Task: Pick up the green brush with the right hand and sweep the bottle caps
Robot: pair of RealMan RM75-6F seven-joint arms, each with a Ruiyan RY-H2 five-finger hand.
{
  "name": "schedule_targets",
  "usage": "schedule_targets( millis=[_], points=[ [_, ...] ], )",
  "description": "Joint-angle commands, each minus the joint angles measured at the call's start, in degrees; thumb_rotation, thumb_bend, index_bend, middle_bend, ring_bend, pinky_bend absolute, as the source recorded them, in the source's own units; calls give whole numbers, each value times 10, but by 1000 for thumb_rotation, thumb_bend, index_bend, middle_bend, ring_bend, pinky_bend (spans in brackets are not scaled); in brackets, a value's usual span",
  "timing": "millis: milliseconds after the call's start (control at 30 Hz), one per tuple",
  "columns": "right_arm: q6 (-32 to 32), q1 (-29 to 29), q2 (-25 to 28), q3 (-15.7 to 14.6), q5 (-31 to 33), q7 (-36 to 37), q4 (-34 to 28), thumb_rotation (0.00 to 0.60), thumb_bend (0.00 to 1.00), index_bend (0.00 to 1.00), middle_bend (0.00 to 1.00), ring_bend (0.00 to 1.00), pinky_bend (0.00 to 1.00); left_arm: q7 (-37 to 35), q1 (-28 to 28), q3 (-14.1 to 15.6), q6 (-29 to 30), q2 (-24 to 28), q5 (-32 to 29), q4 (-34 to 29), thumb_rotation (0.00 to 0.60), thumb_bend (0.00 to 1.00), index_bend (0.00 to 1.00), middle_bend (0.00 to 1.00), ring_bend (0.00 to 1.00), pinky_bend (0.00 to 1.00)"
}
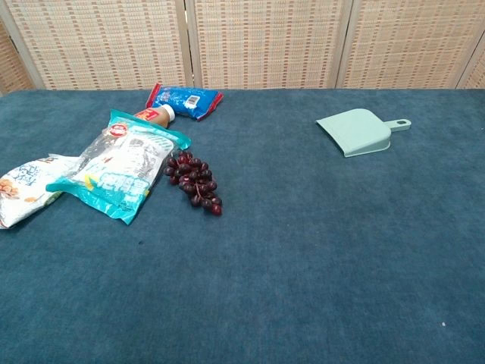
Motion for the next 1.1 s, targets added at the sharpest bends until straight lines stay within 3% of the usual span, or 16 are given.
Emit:
schedule_targets(
  millis=[33, 267, 467, 600, 833, 933, 1100],
  points=[
    [-2, -7, 40, 46, 18, 154, -83, 600, 671, 931, 878, 565, 0, -3, 0, -1, 1, 1, 0, 0, 600, 427, 0, 0, 0, 112],
    [-2, -5, 120, 81, 33, 252, -269, 600, 671, 931, 878, 566, 0, -5, -4, -4, -6, 0, -4, 2, 600, 427, 0, 0, 0, 111],
    [-7, 1, 114, 78, 24, 291, -362, 600, 670, 931, 878, 566, 0, -4, 0, -1, 0, 1, 0, 0, 600, 428, 0, 0, 0, 112],
    [-8, 5, 60, 56, 7, 276, -357, 600, 670, 931, 878, 565, 0, -7, 0, -2, 1, 3, -1, -1, 600, 428, 0, 0, 0, 112],
    [4, 10, -62, 46, -8, 266, -279, 600, 671, 908, 878, 561, 0, -15, 0, -4, 1, 7, -5, 0, 600, 427, 0, 0, 0, 112],
    [4, 10, -97, 42, -10, 265, -245, 600, 649, 767, 842, 524, 0, -19, 2, -4, 3, 10, -5, 0, 600, 427, 0, 0, 0, 112],
    [5, 6, -105, 36, -10, 266, -238, 600, 474, 183, 444, 333, 0, -23, 3, -6, 5, 13, -7, 0, 600, 427, 0, 0, 0, 112]
  ],
)
